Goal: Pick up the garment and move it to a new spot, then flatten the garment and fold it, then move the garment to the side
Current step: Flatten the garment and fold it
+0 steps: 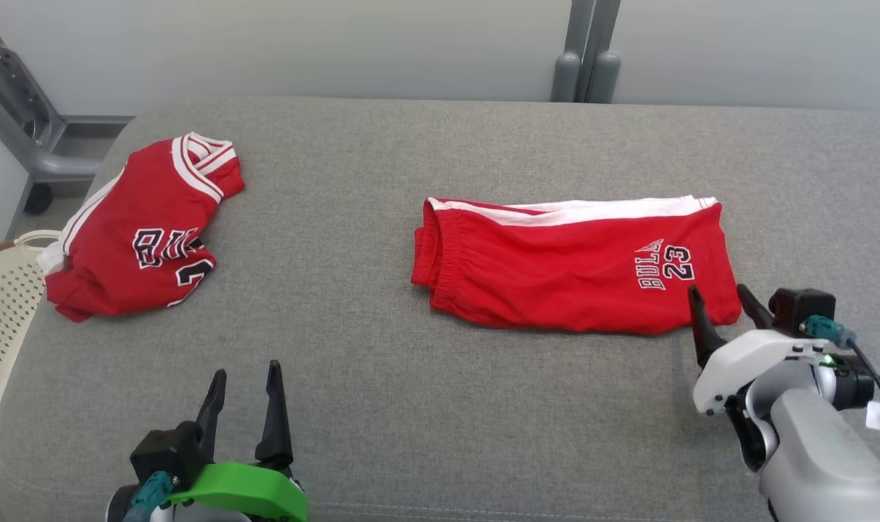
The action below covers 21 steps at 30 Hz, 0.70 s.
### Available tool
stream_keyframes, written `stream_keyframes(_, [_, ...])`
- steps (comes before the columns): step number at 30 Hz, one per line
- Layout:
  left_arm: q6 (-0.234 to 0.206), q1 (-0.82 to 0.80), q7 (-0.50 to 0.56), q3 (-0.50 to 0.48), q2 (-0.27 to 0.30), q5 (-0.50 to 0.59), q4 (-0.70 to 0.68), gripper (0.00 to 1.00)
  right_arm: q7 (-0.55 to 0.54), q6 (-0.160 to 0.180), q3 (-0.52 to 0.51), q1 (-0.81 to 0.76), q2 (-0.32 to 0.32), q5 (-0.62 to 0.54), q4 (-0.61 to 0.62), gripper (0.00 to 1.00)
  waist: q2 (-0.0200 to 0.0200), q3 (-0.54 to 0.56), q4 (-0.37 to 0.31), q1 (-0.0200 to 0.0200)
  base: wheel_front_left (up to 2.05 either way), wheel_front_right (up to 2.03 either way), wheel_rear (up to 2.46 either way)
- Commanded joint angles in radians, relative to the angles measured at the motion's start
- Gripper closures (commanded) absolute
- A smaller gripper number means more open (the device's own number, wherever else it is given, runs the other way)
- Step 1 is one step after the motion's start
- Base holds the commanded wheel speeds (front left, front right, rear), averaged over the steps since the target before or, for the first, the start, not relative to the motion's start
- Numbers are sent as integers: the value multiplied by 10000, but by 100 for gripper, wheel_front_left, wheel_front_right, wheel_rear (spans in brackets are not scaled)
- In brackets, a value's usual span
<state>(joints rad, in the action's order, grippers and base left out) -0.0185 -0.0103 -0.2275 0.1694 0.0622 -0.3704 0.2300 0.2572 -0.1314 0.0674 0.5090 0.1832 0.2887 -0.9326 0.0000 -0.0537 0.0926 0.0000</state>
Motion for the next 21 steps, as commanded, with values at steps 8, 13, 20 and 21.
stream_keyframes(8, [-426,348,188,-501,290,-315,125,0,72,14,22,-2268,-617,-19,3290,0,0,774,-328,0,0,0,0])
stream_keyframes(13, [-401,461,239,-571,607,-257,113,0,-9,14,-115,-3261,-874,-95,4907,0,0,947,-519,0,0,0,0])
stream_keyframes(20, [-55,424,237,-359,945,-119,103,0,-373,13,-256,-4047,-1110,-505,6147,0,0,1024,-645,0,0,0,0])
stream_keyframes(21, [3,419,196,-324,959,-137,89,0,-406,13,-291,-4143,-1140,-598,6292,0,0,1036,-651,0,0,0,0])
